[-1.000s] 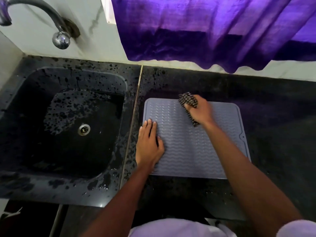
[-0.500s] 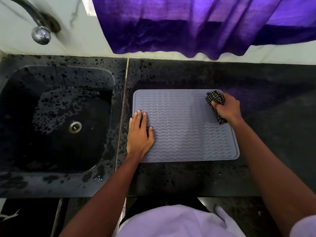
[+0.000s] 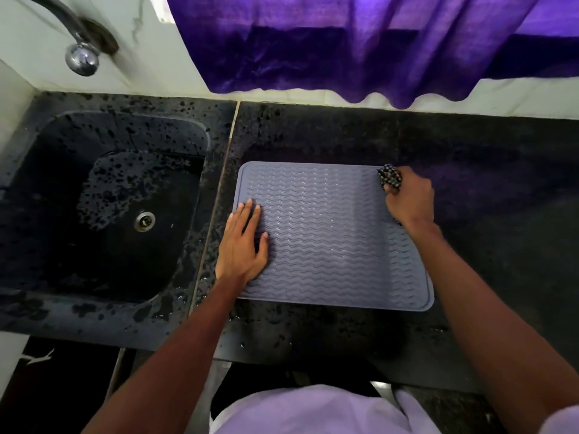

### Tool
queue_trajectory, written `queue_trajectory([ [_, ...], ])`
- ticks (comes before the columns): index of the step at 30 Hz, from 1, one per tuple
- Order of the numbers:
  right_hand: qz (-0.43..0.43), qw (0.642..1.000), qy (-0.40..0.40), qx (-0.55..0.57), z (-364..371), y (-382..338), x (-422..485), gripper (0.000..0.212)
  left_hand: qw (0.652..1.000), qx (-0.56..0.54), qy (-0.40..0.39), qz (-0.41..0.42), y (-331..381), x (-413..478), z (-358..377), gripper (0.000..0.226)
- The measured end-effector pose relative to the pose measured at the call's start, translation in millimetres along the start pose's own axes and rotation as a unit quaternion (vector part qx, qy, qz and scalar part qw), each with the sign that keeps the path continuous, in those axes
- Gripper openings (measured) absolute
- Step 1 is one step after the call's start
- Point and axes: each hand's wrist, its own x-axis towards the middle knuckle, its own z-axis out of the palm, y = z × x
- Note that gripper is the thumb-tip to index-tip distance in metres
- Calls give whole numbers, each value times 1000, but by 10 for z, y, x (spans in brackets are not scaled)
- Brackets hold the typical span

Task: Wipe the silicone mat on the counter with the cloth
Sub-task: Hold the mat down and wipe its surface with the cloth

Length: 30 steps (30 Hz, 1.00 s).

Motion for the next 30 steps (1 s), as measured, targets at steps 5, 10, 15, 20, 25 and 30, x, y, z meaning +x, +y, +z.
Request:
queue_trajectory([
  [5, -50, 998, -4, 28, 164, -210, -28, 33, 1000, -9, 13, 0, -20, 8, 7, 61],
  [10, -100, 994, -22, 35, 339, -346, -21, 40, 1000, -8, 15, 2, -34, 4, 8, 61],
  [15, -127, 988, -84, -2, 116, -258, 224, 48, 1000, -15, 15, 0, -37, 2, 25, 62],
  [20, -192, 965, -149, -95, 24, -114, 414, 53, 1000, -14, 11, -4, -27, -2, 23, 62],
  [25, -224, 964, -132, -53, 86, -202, 358, 48, 1000, -19, 9, -1, -26, 0, 17, 63],
  [30, -241, 958, -154, -30, 241, -319, 361, 47, 1000, -19, 8, 6, -21, -9, 20, 65],
])
